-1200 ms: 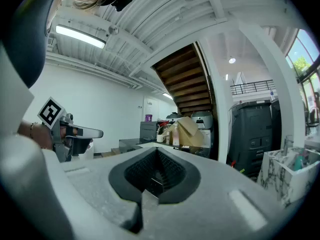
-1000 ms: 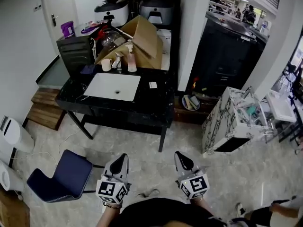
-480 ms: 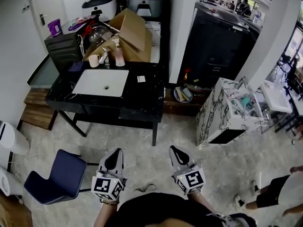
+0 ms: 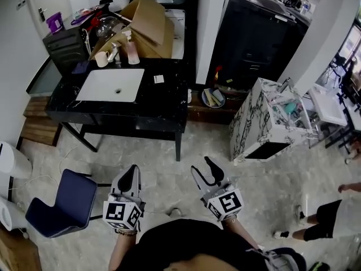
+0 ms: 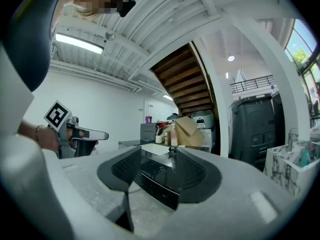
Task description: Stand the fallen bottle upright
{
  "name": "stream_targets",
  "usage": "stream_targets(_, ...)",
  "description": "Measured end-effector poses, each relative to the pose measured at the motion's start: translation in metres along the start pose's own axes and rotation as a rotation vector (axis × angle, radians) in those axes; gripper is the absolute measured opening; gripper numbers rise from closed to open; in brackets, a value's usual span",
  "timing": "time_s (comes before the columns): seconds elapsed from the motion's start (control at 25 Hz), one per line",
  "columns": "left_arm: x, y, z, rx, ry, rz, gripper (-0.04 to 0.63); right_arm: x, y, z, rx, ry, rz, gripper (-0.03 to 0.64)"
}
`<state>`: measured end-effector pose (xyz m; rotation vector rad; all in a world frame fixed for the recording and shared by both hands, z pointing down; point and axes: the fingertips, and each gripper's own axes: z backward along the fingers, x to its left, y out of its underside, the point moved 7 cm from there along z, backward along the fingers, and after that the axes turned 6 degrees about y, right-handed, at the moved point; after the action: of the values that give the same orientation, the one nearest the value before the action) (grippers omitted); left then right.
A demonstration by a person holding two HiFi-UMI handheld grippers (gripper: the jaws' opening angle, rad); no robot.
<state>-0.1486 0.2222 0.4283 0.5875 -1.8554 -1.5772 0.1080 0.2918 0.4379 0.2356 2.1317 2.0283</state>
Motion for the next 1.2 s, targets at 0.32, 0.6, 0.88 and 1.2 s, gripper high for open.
stream_targets(0.32,0.005,0.000,-0.008,0.003,-0.031,0.007,0.002,-0.013,0.004,-0.018,0.045,-0.024,-0.021,0.354)
stream_targets(0.6,0.014,-0.002,-0.008,0.004,-0.071,0.020,0.002,-0.020,0.000,-0.032,0.025,-0.031,0.033,0.356)
stream_targets(0.88,0.033,0.000,0.002,0.030,-0.130,0.011,0.003,-0.023,0.003,-0.059,0.054,-0.113,0.080,0.354)
stream_targets(1.2,0.064,-0.005,-0.026,-0.031,-0.115,0.034,0.003,-0.028,0.001,-0.103,0.026,-0.134,0.149,0.354)
